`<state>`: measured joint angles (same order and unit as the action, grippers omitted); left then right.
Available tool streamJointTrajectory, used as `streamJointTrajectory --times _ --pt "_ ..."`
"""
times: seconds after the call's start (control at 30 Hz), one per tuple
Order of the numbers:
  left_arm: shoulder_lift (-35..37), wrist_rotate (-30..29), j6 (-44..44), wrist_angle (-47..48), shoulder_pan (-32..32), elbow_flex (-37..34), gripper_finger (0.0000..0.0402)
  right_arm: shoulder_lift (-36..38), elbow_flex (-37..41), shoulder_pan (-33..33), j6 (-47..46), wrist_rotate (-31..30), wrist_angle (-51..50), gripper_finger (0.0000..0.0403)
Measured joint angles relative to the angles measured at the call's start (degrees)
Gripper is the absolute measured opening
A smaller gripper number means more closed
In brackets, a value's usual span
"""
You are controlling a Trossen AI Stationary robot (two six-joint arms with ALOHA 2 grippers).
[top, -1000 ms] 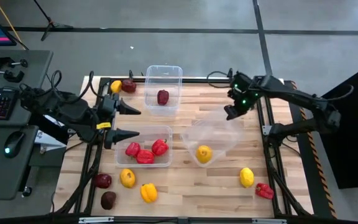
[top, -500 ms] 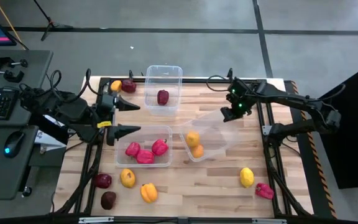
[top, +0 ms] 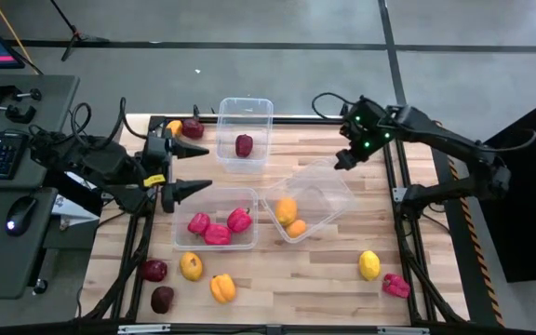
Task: Sort produce into baskets
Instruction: Put the yellow bell pepper into the middle left transparent bin
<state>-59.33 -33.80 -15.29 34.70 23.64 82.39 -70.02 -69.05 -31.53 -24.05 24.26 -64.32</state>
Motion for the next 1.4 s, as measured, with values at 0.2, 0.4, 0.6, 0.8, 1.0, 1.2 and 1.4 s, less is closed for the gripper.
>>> streamJointTrajectory --times 0.2,0.4,0.6,0.8,1.0,1.2,1.4 --pt "-0.02 -0.48 -0.04 -1.66 -0.04 0.0 0.0372 0.18 -6.3 0.0 5.06 -6.2 -7.74 0.0149" --pt "-2.1 -4.39 -2.41 -2.58 -1.73 0.0 0.0372 3.58 -8.79 1.88 7.44 -5.8 0.75 0.0149" --pt "-10.37 12.35 -14.36 3.29 -2.69 -0.02 0.0372 8.77 -4.28 5.77 6.56 -7.98 3.42 0.0149" --pt "-24.94 23.14 -21.64 10.44 4.52 4.86 0.0372 15.04 3.54 8.54 6.33 -10.02 4.48 0.0149" --pt "-41.87 25.78 -9.09 31.78 12.42 17.26 0.0372 19.69 10.12 8.79 5.53 -10.31 6.74 0.0149" --pt "-52.69 26.45 4.9 37.8 17.12 19.86 0.0372 22.9 12.25 8.85 -1.82 -3.82 12.41 0.0149" --pt "-56.65 25.86 15.03 36.34 17.9 18.92 0.0372 25.26 10.92 11.72 -11.04 -1.74 16.15 0.0149"
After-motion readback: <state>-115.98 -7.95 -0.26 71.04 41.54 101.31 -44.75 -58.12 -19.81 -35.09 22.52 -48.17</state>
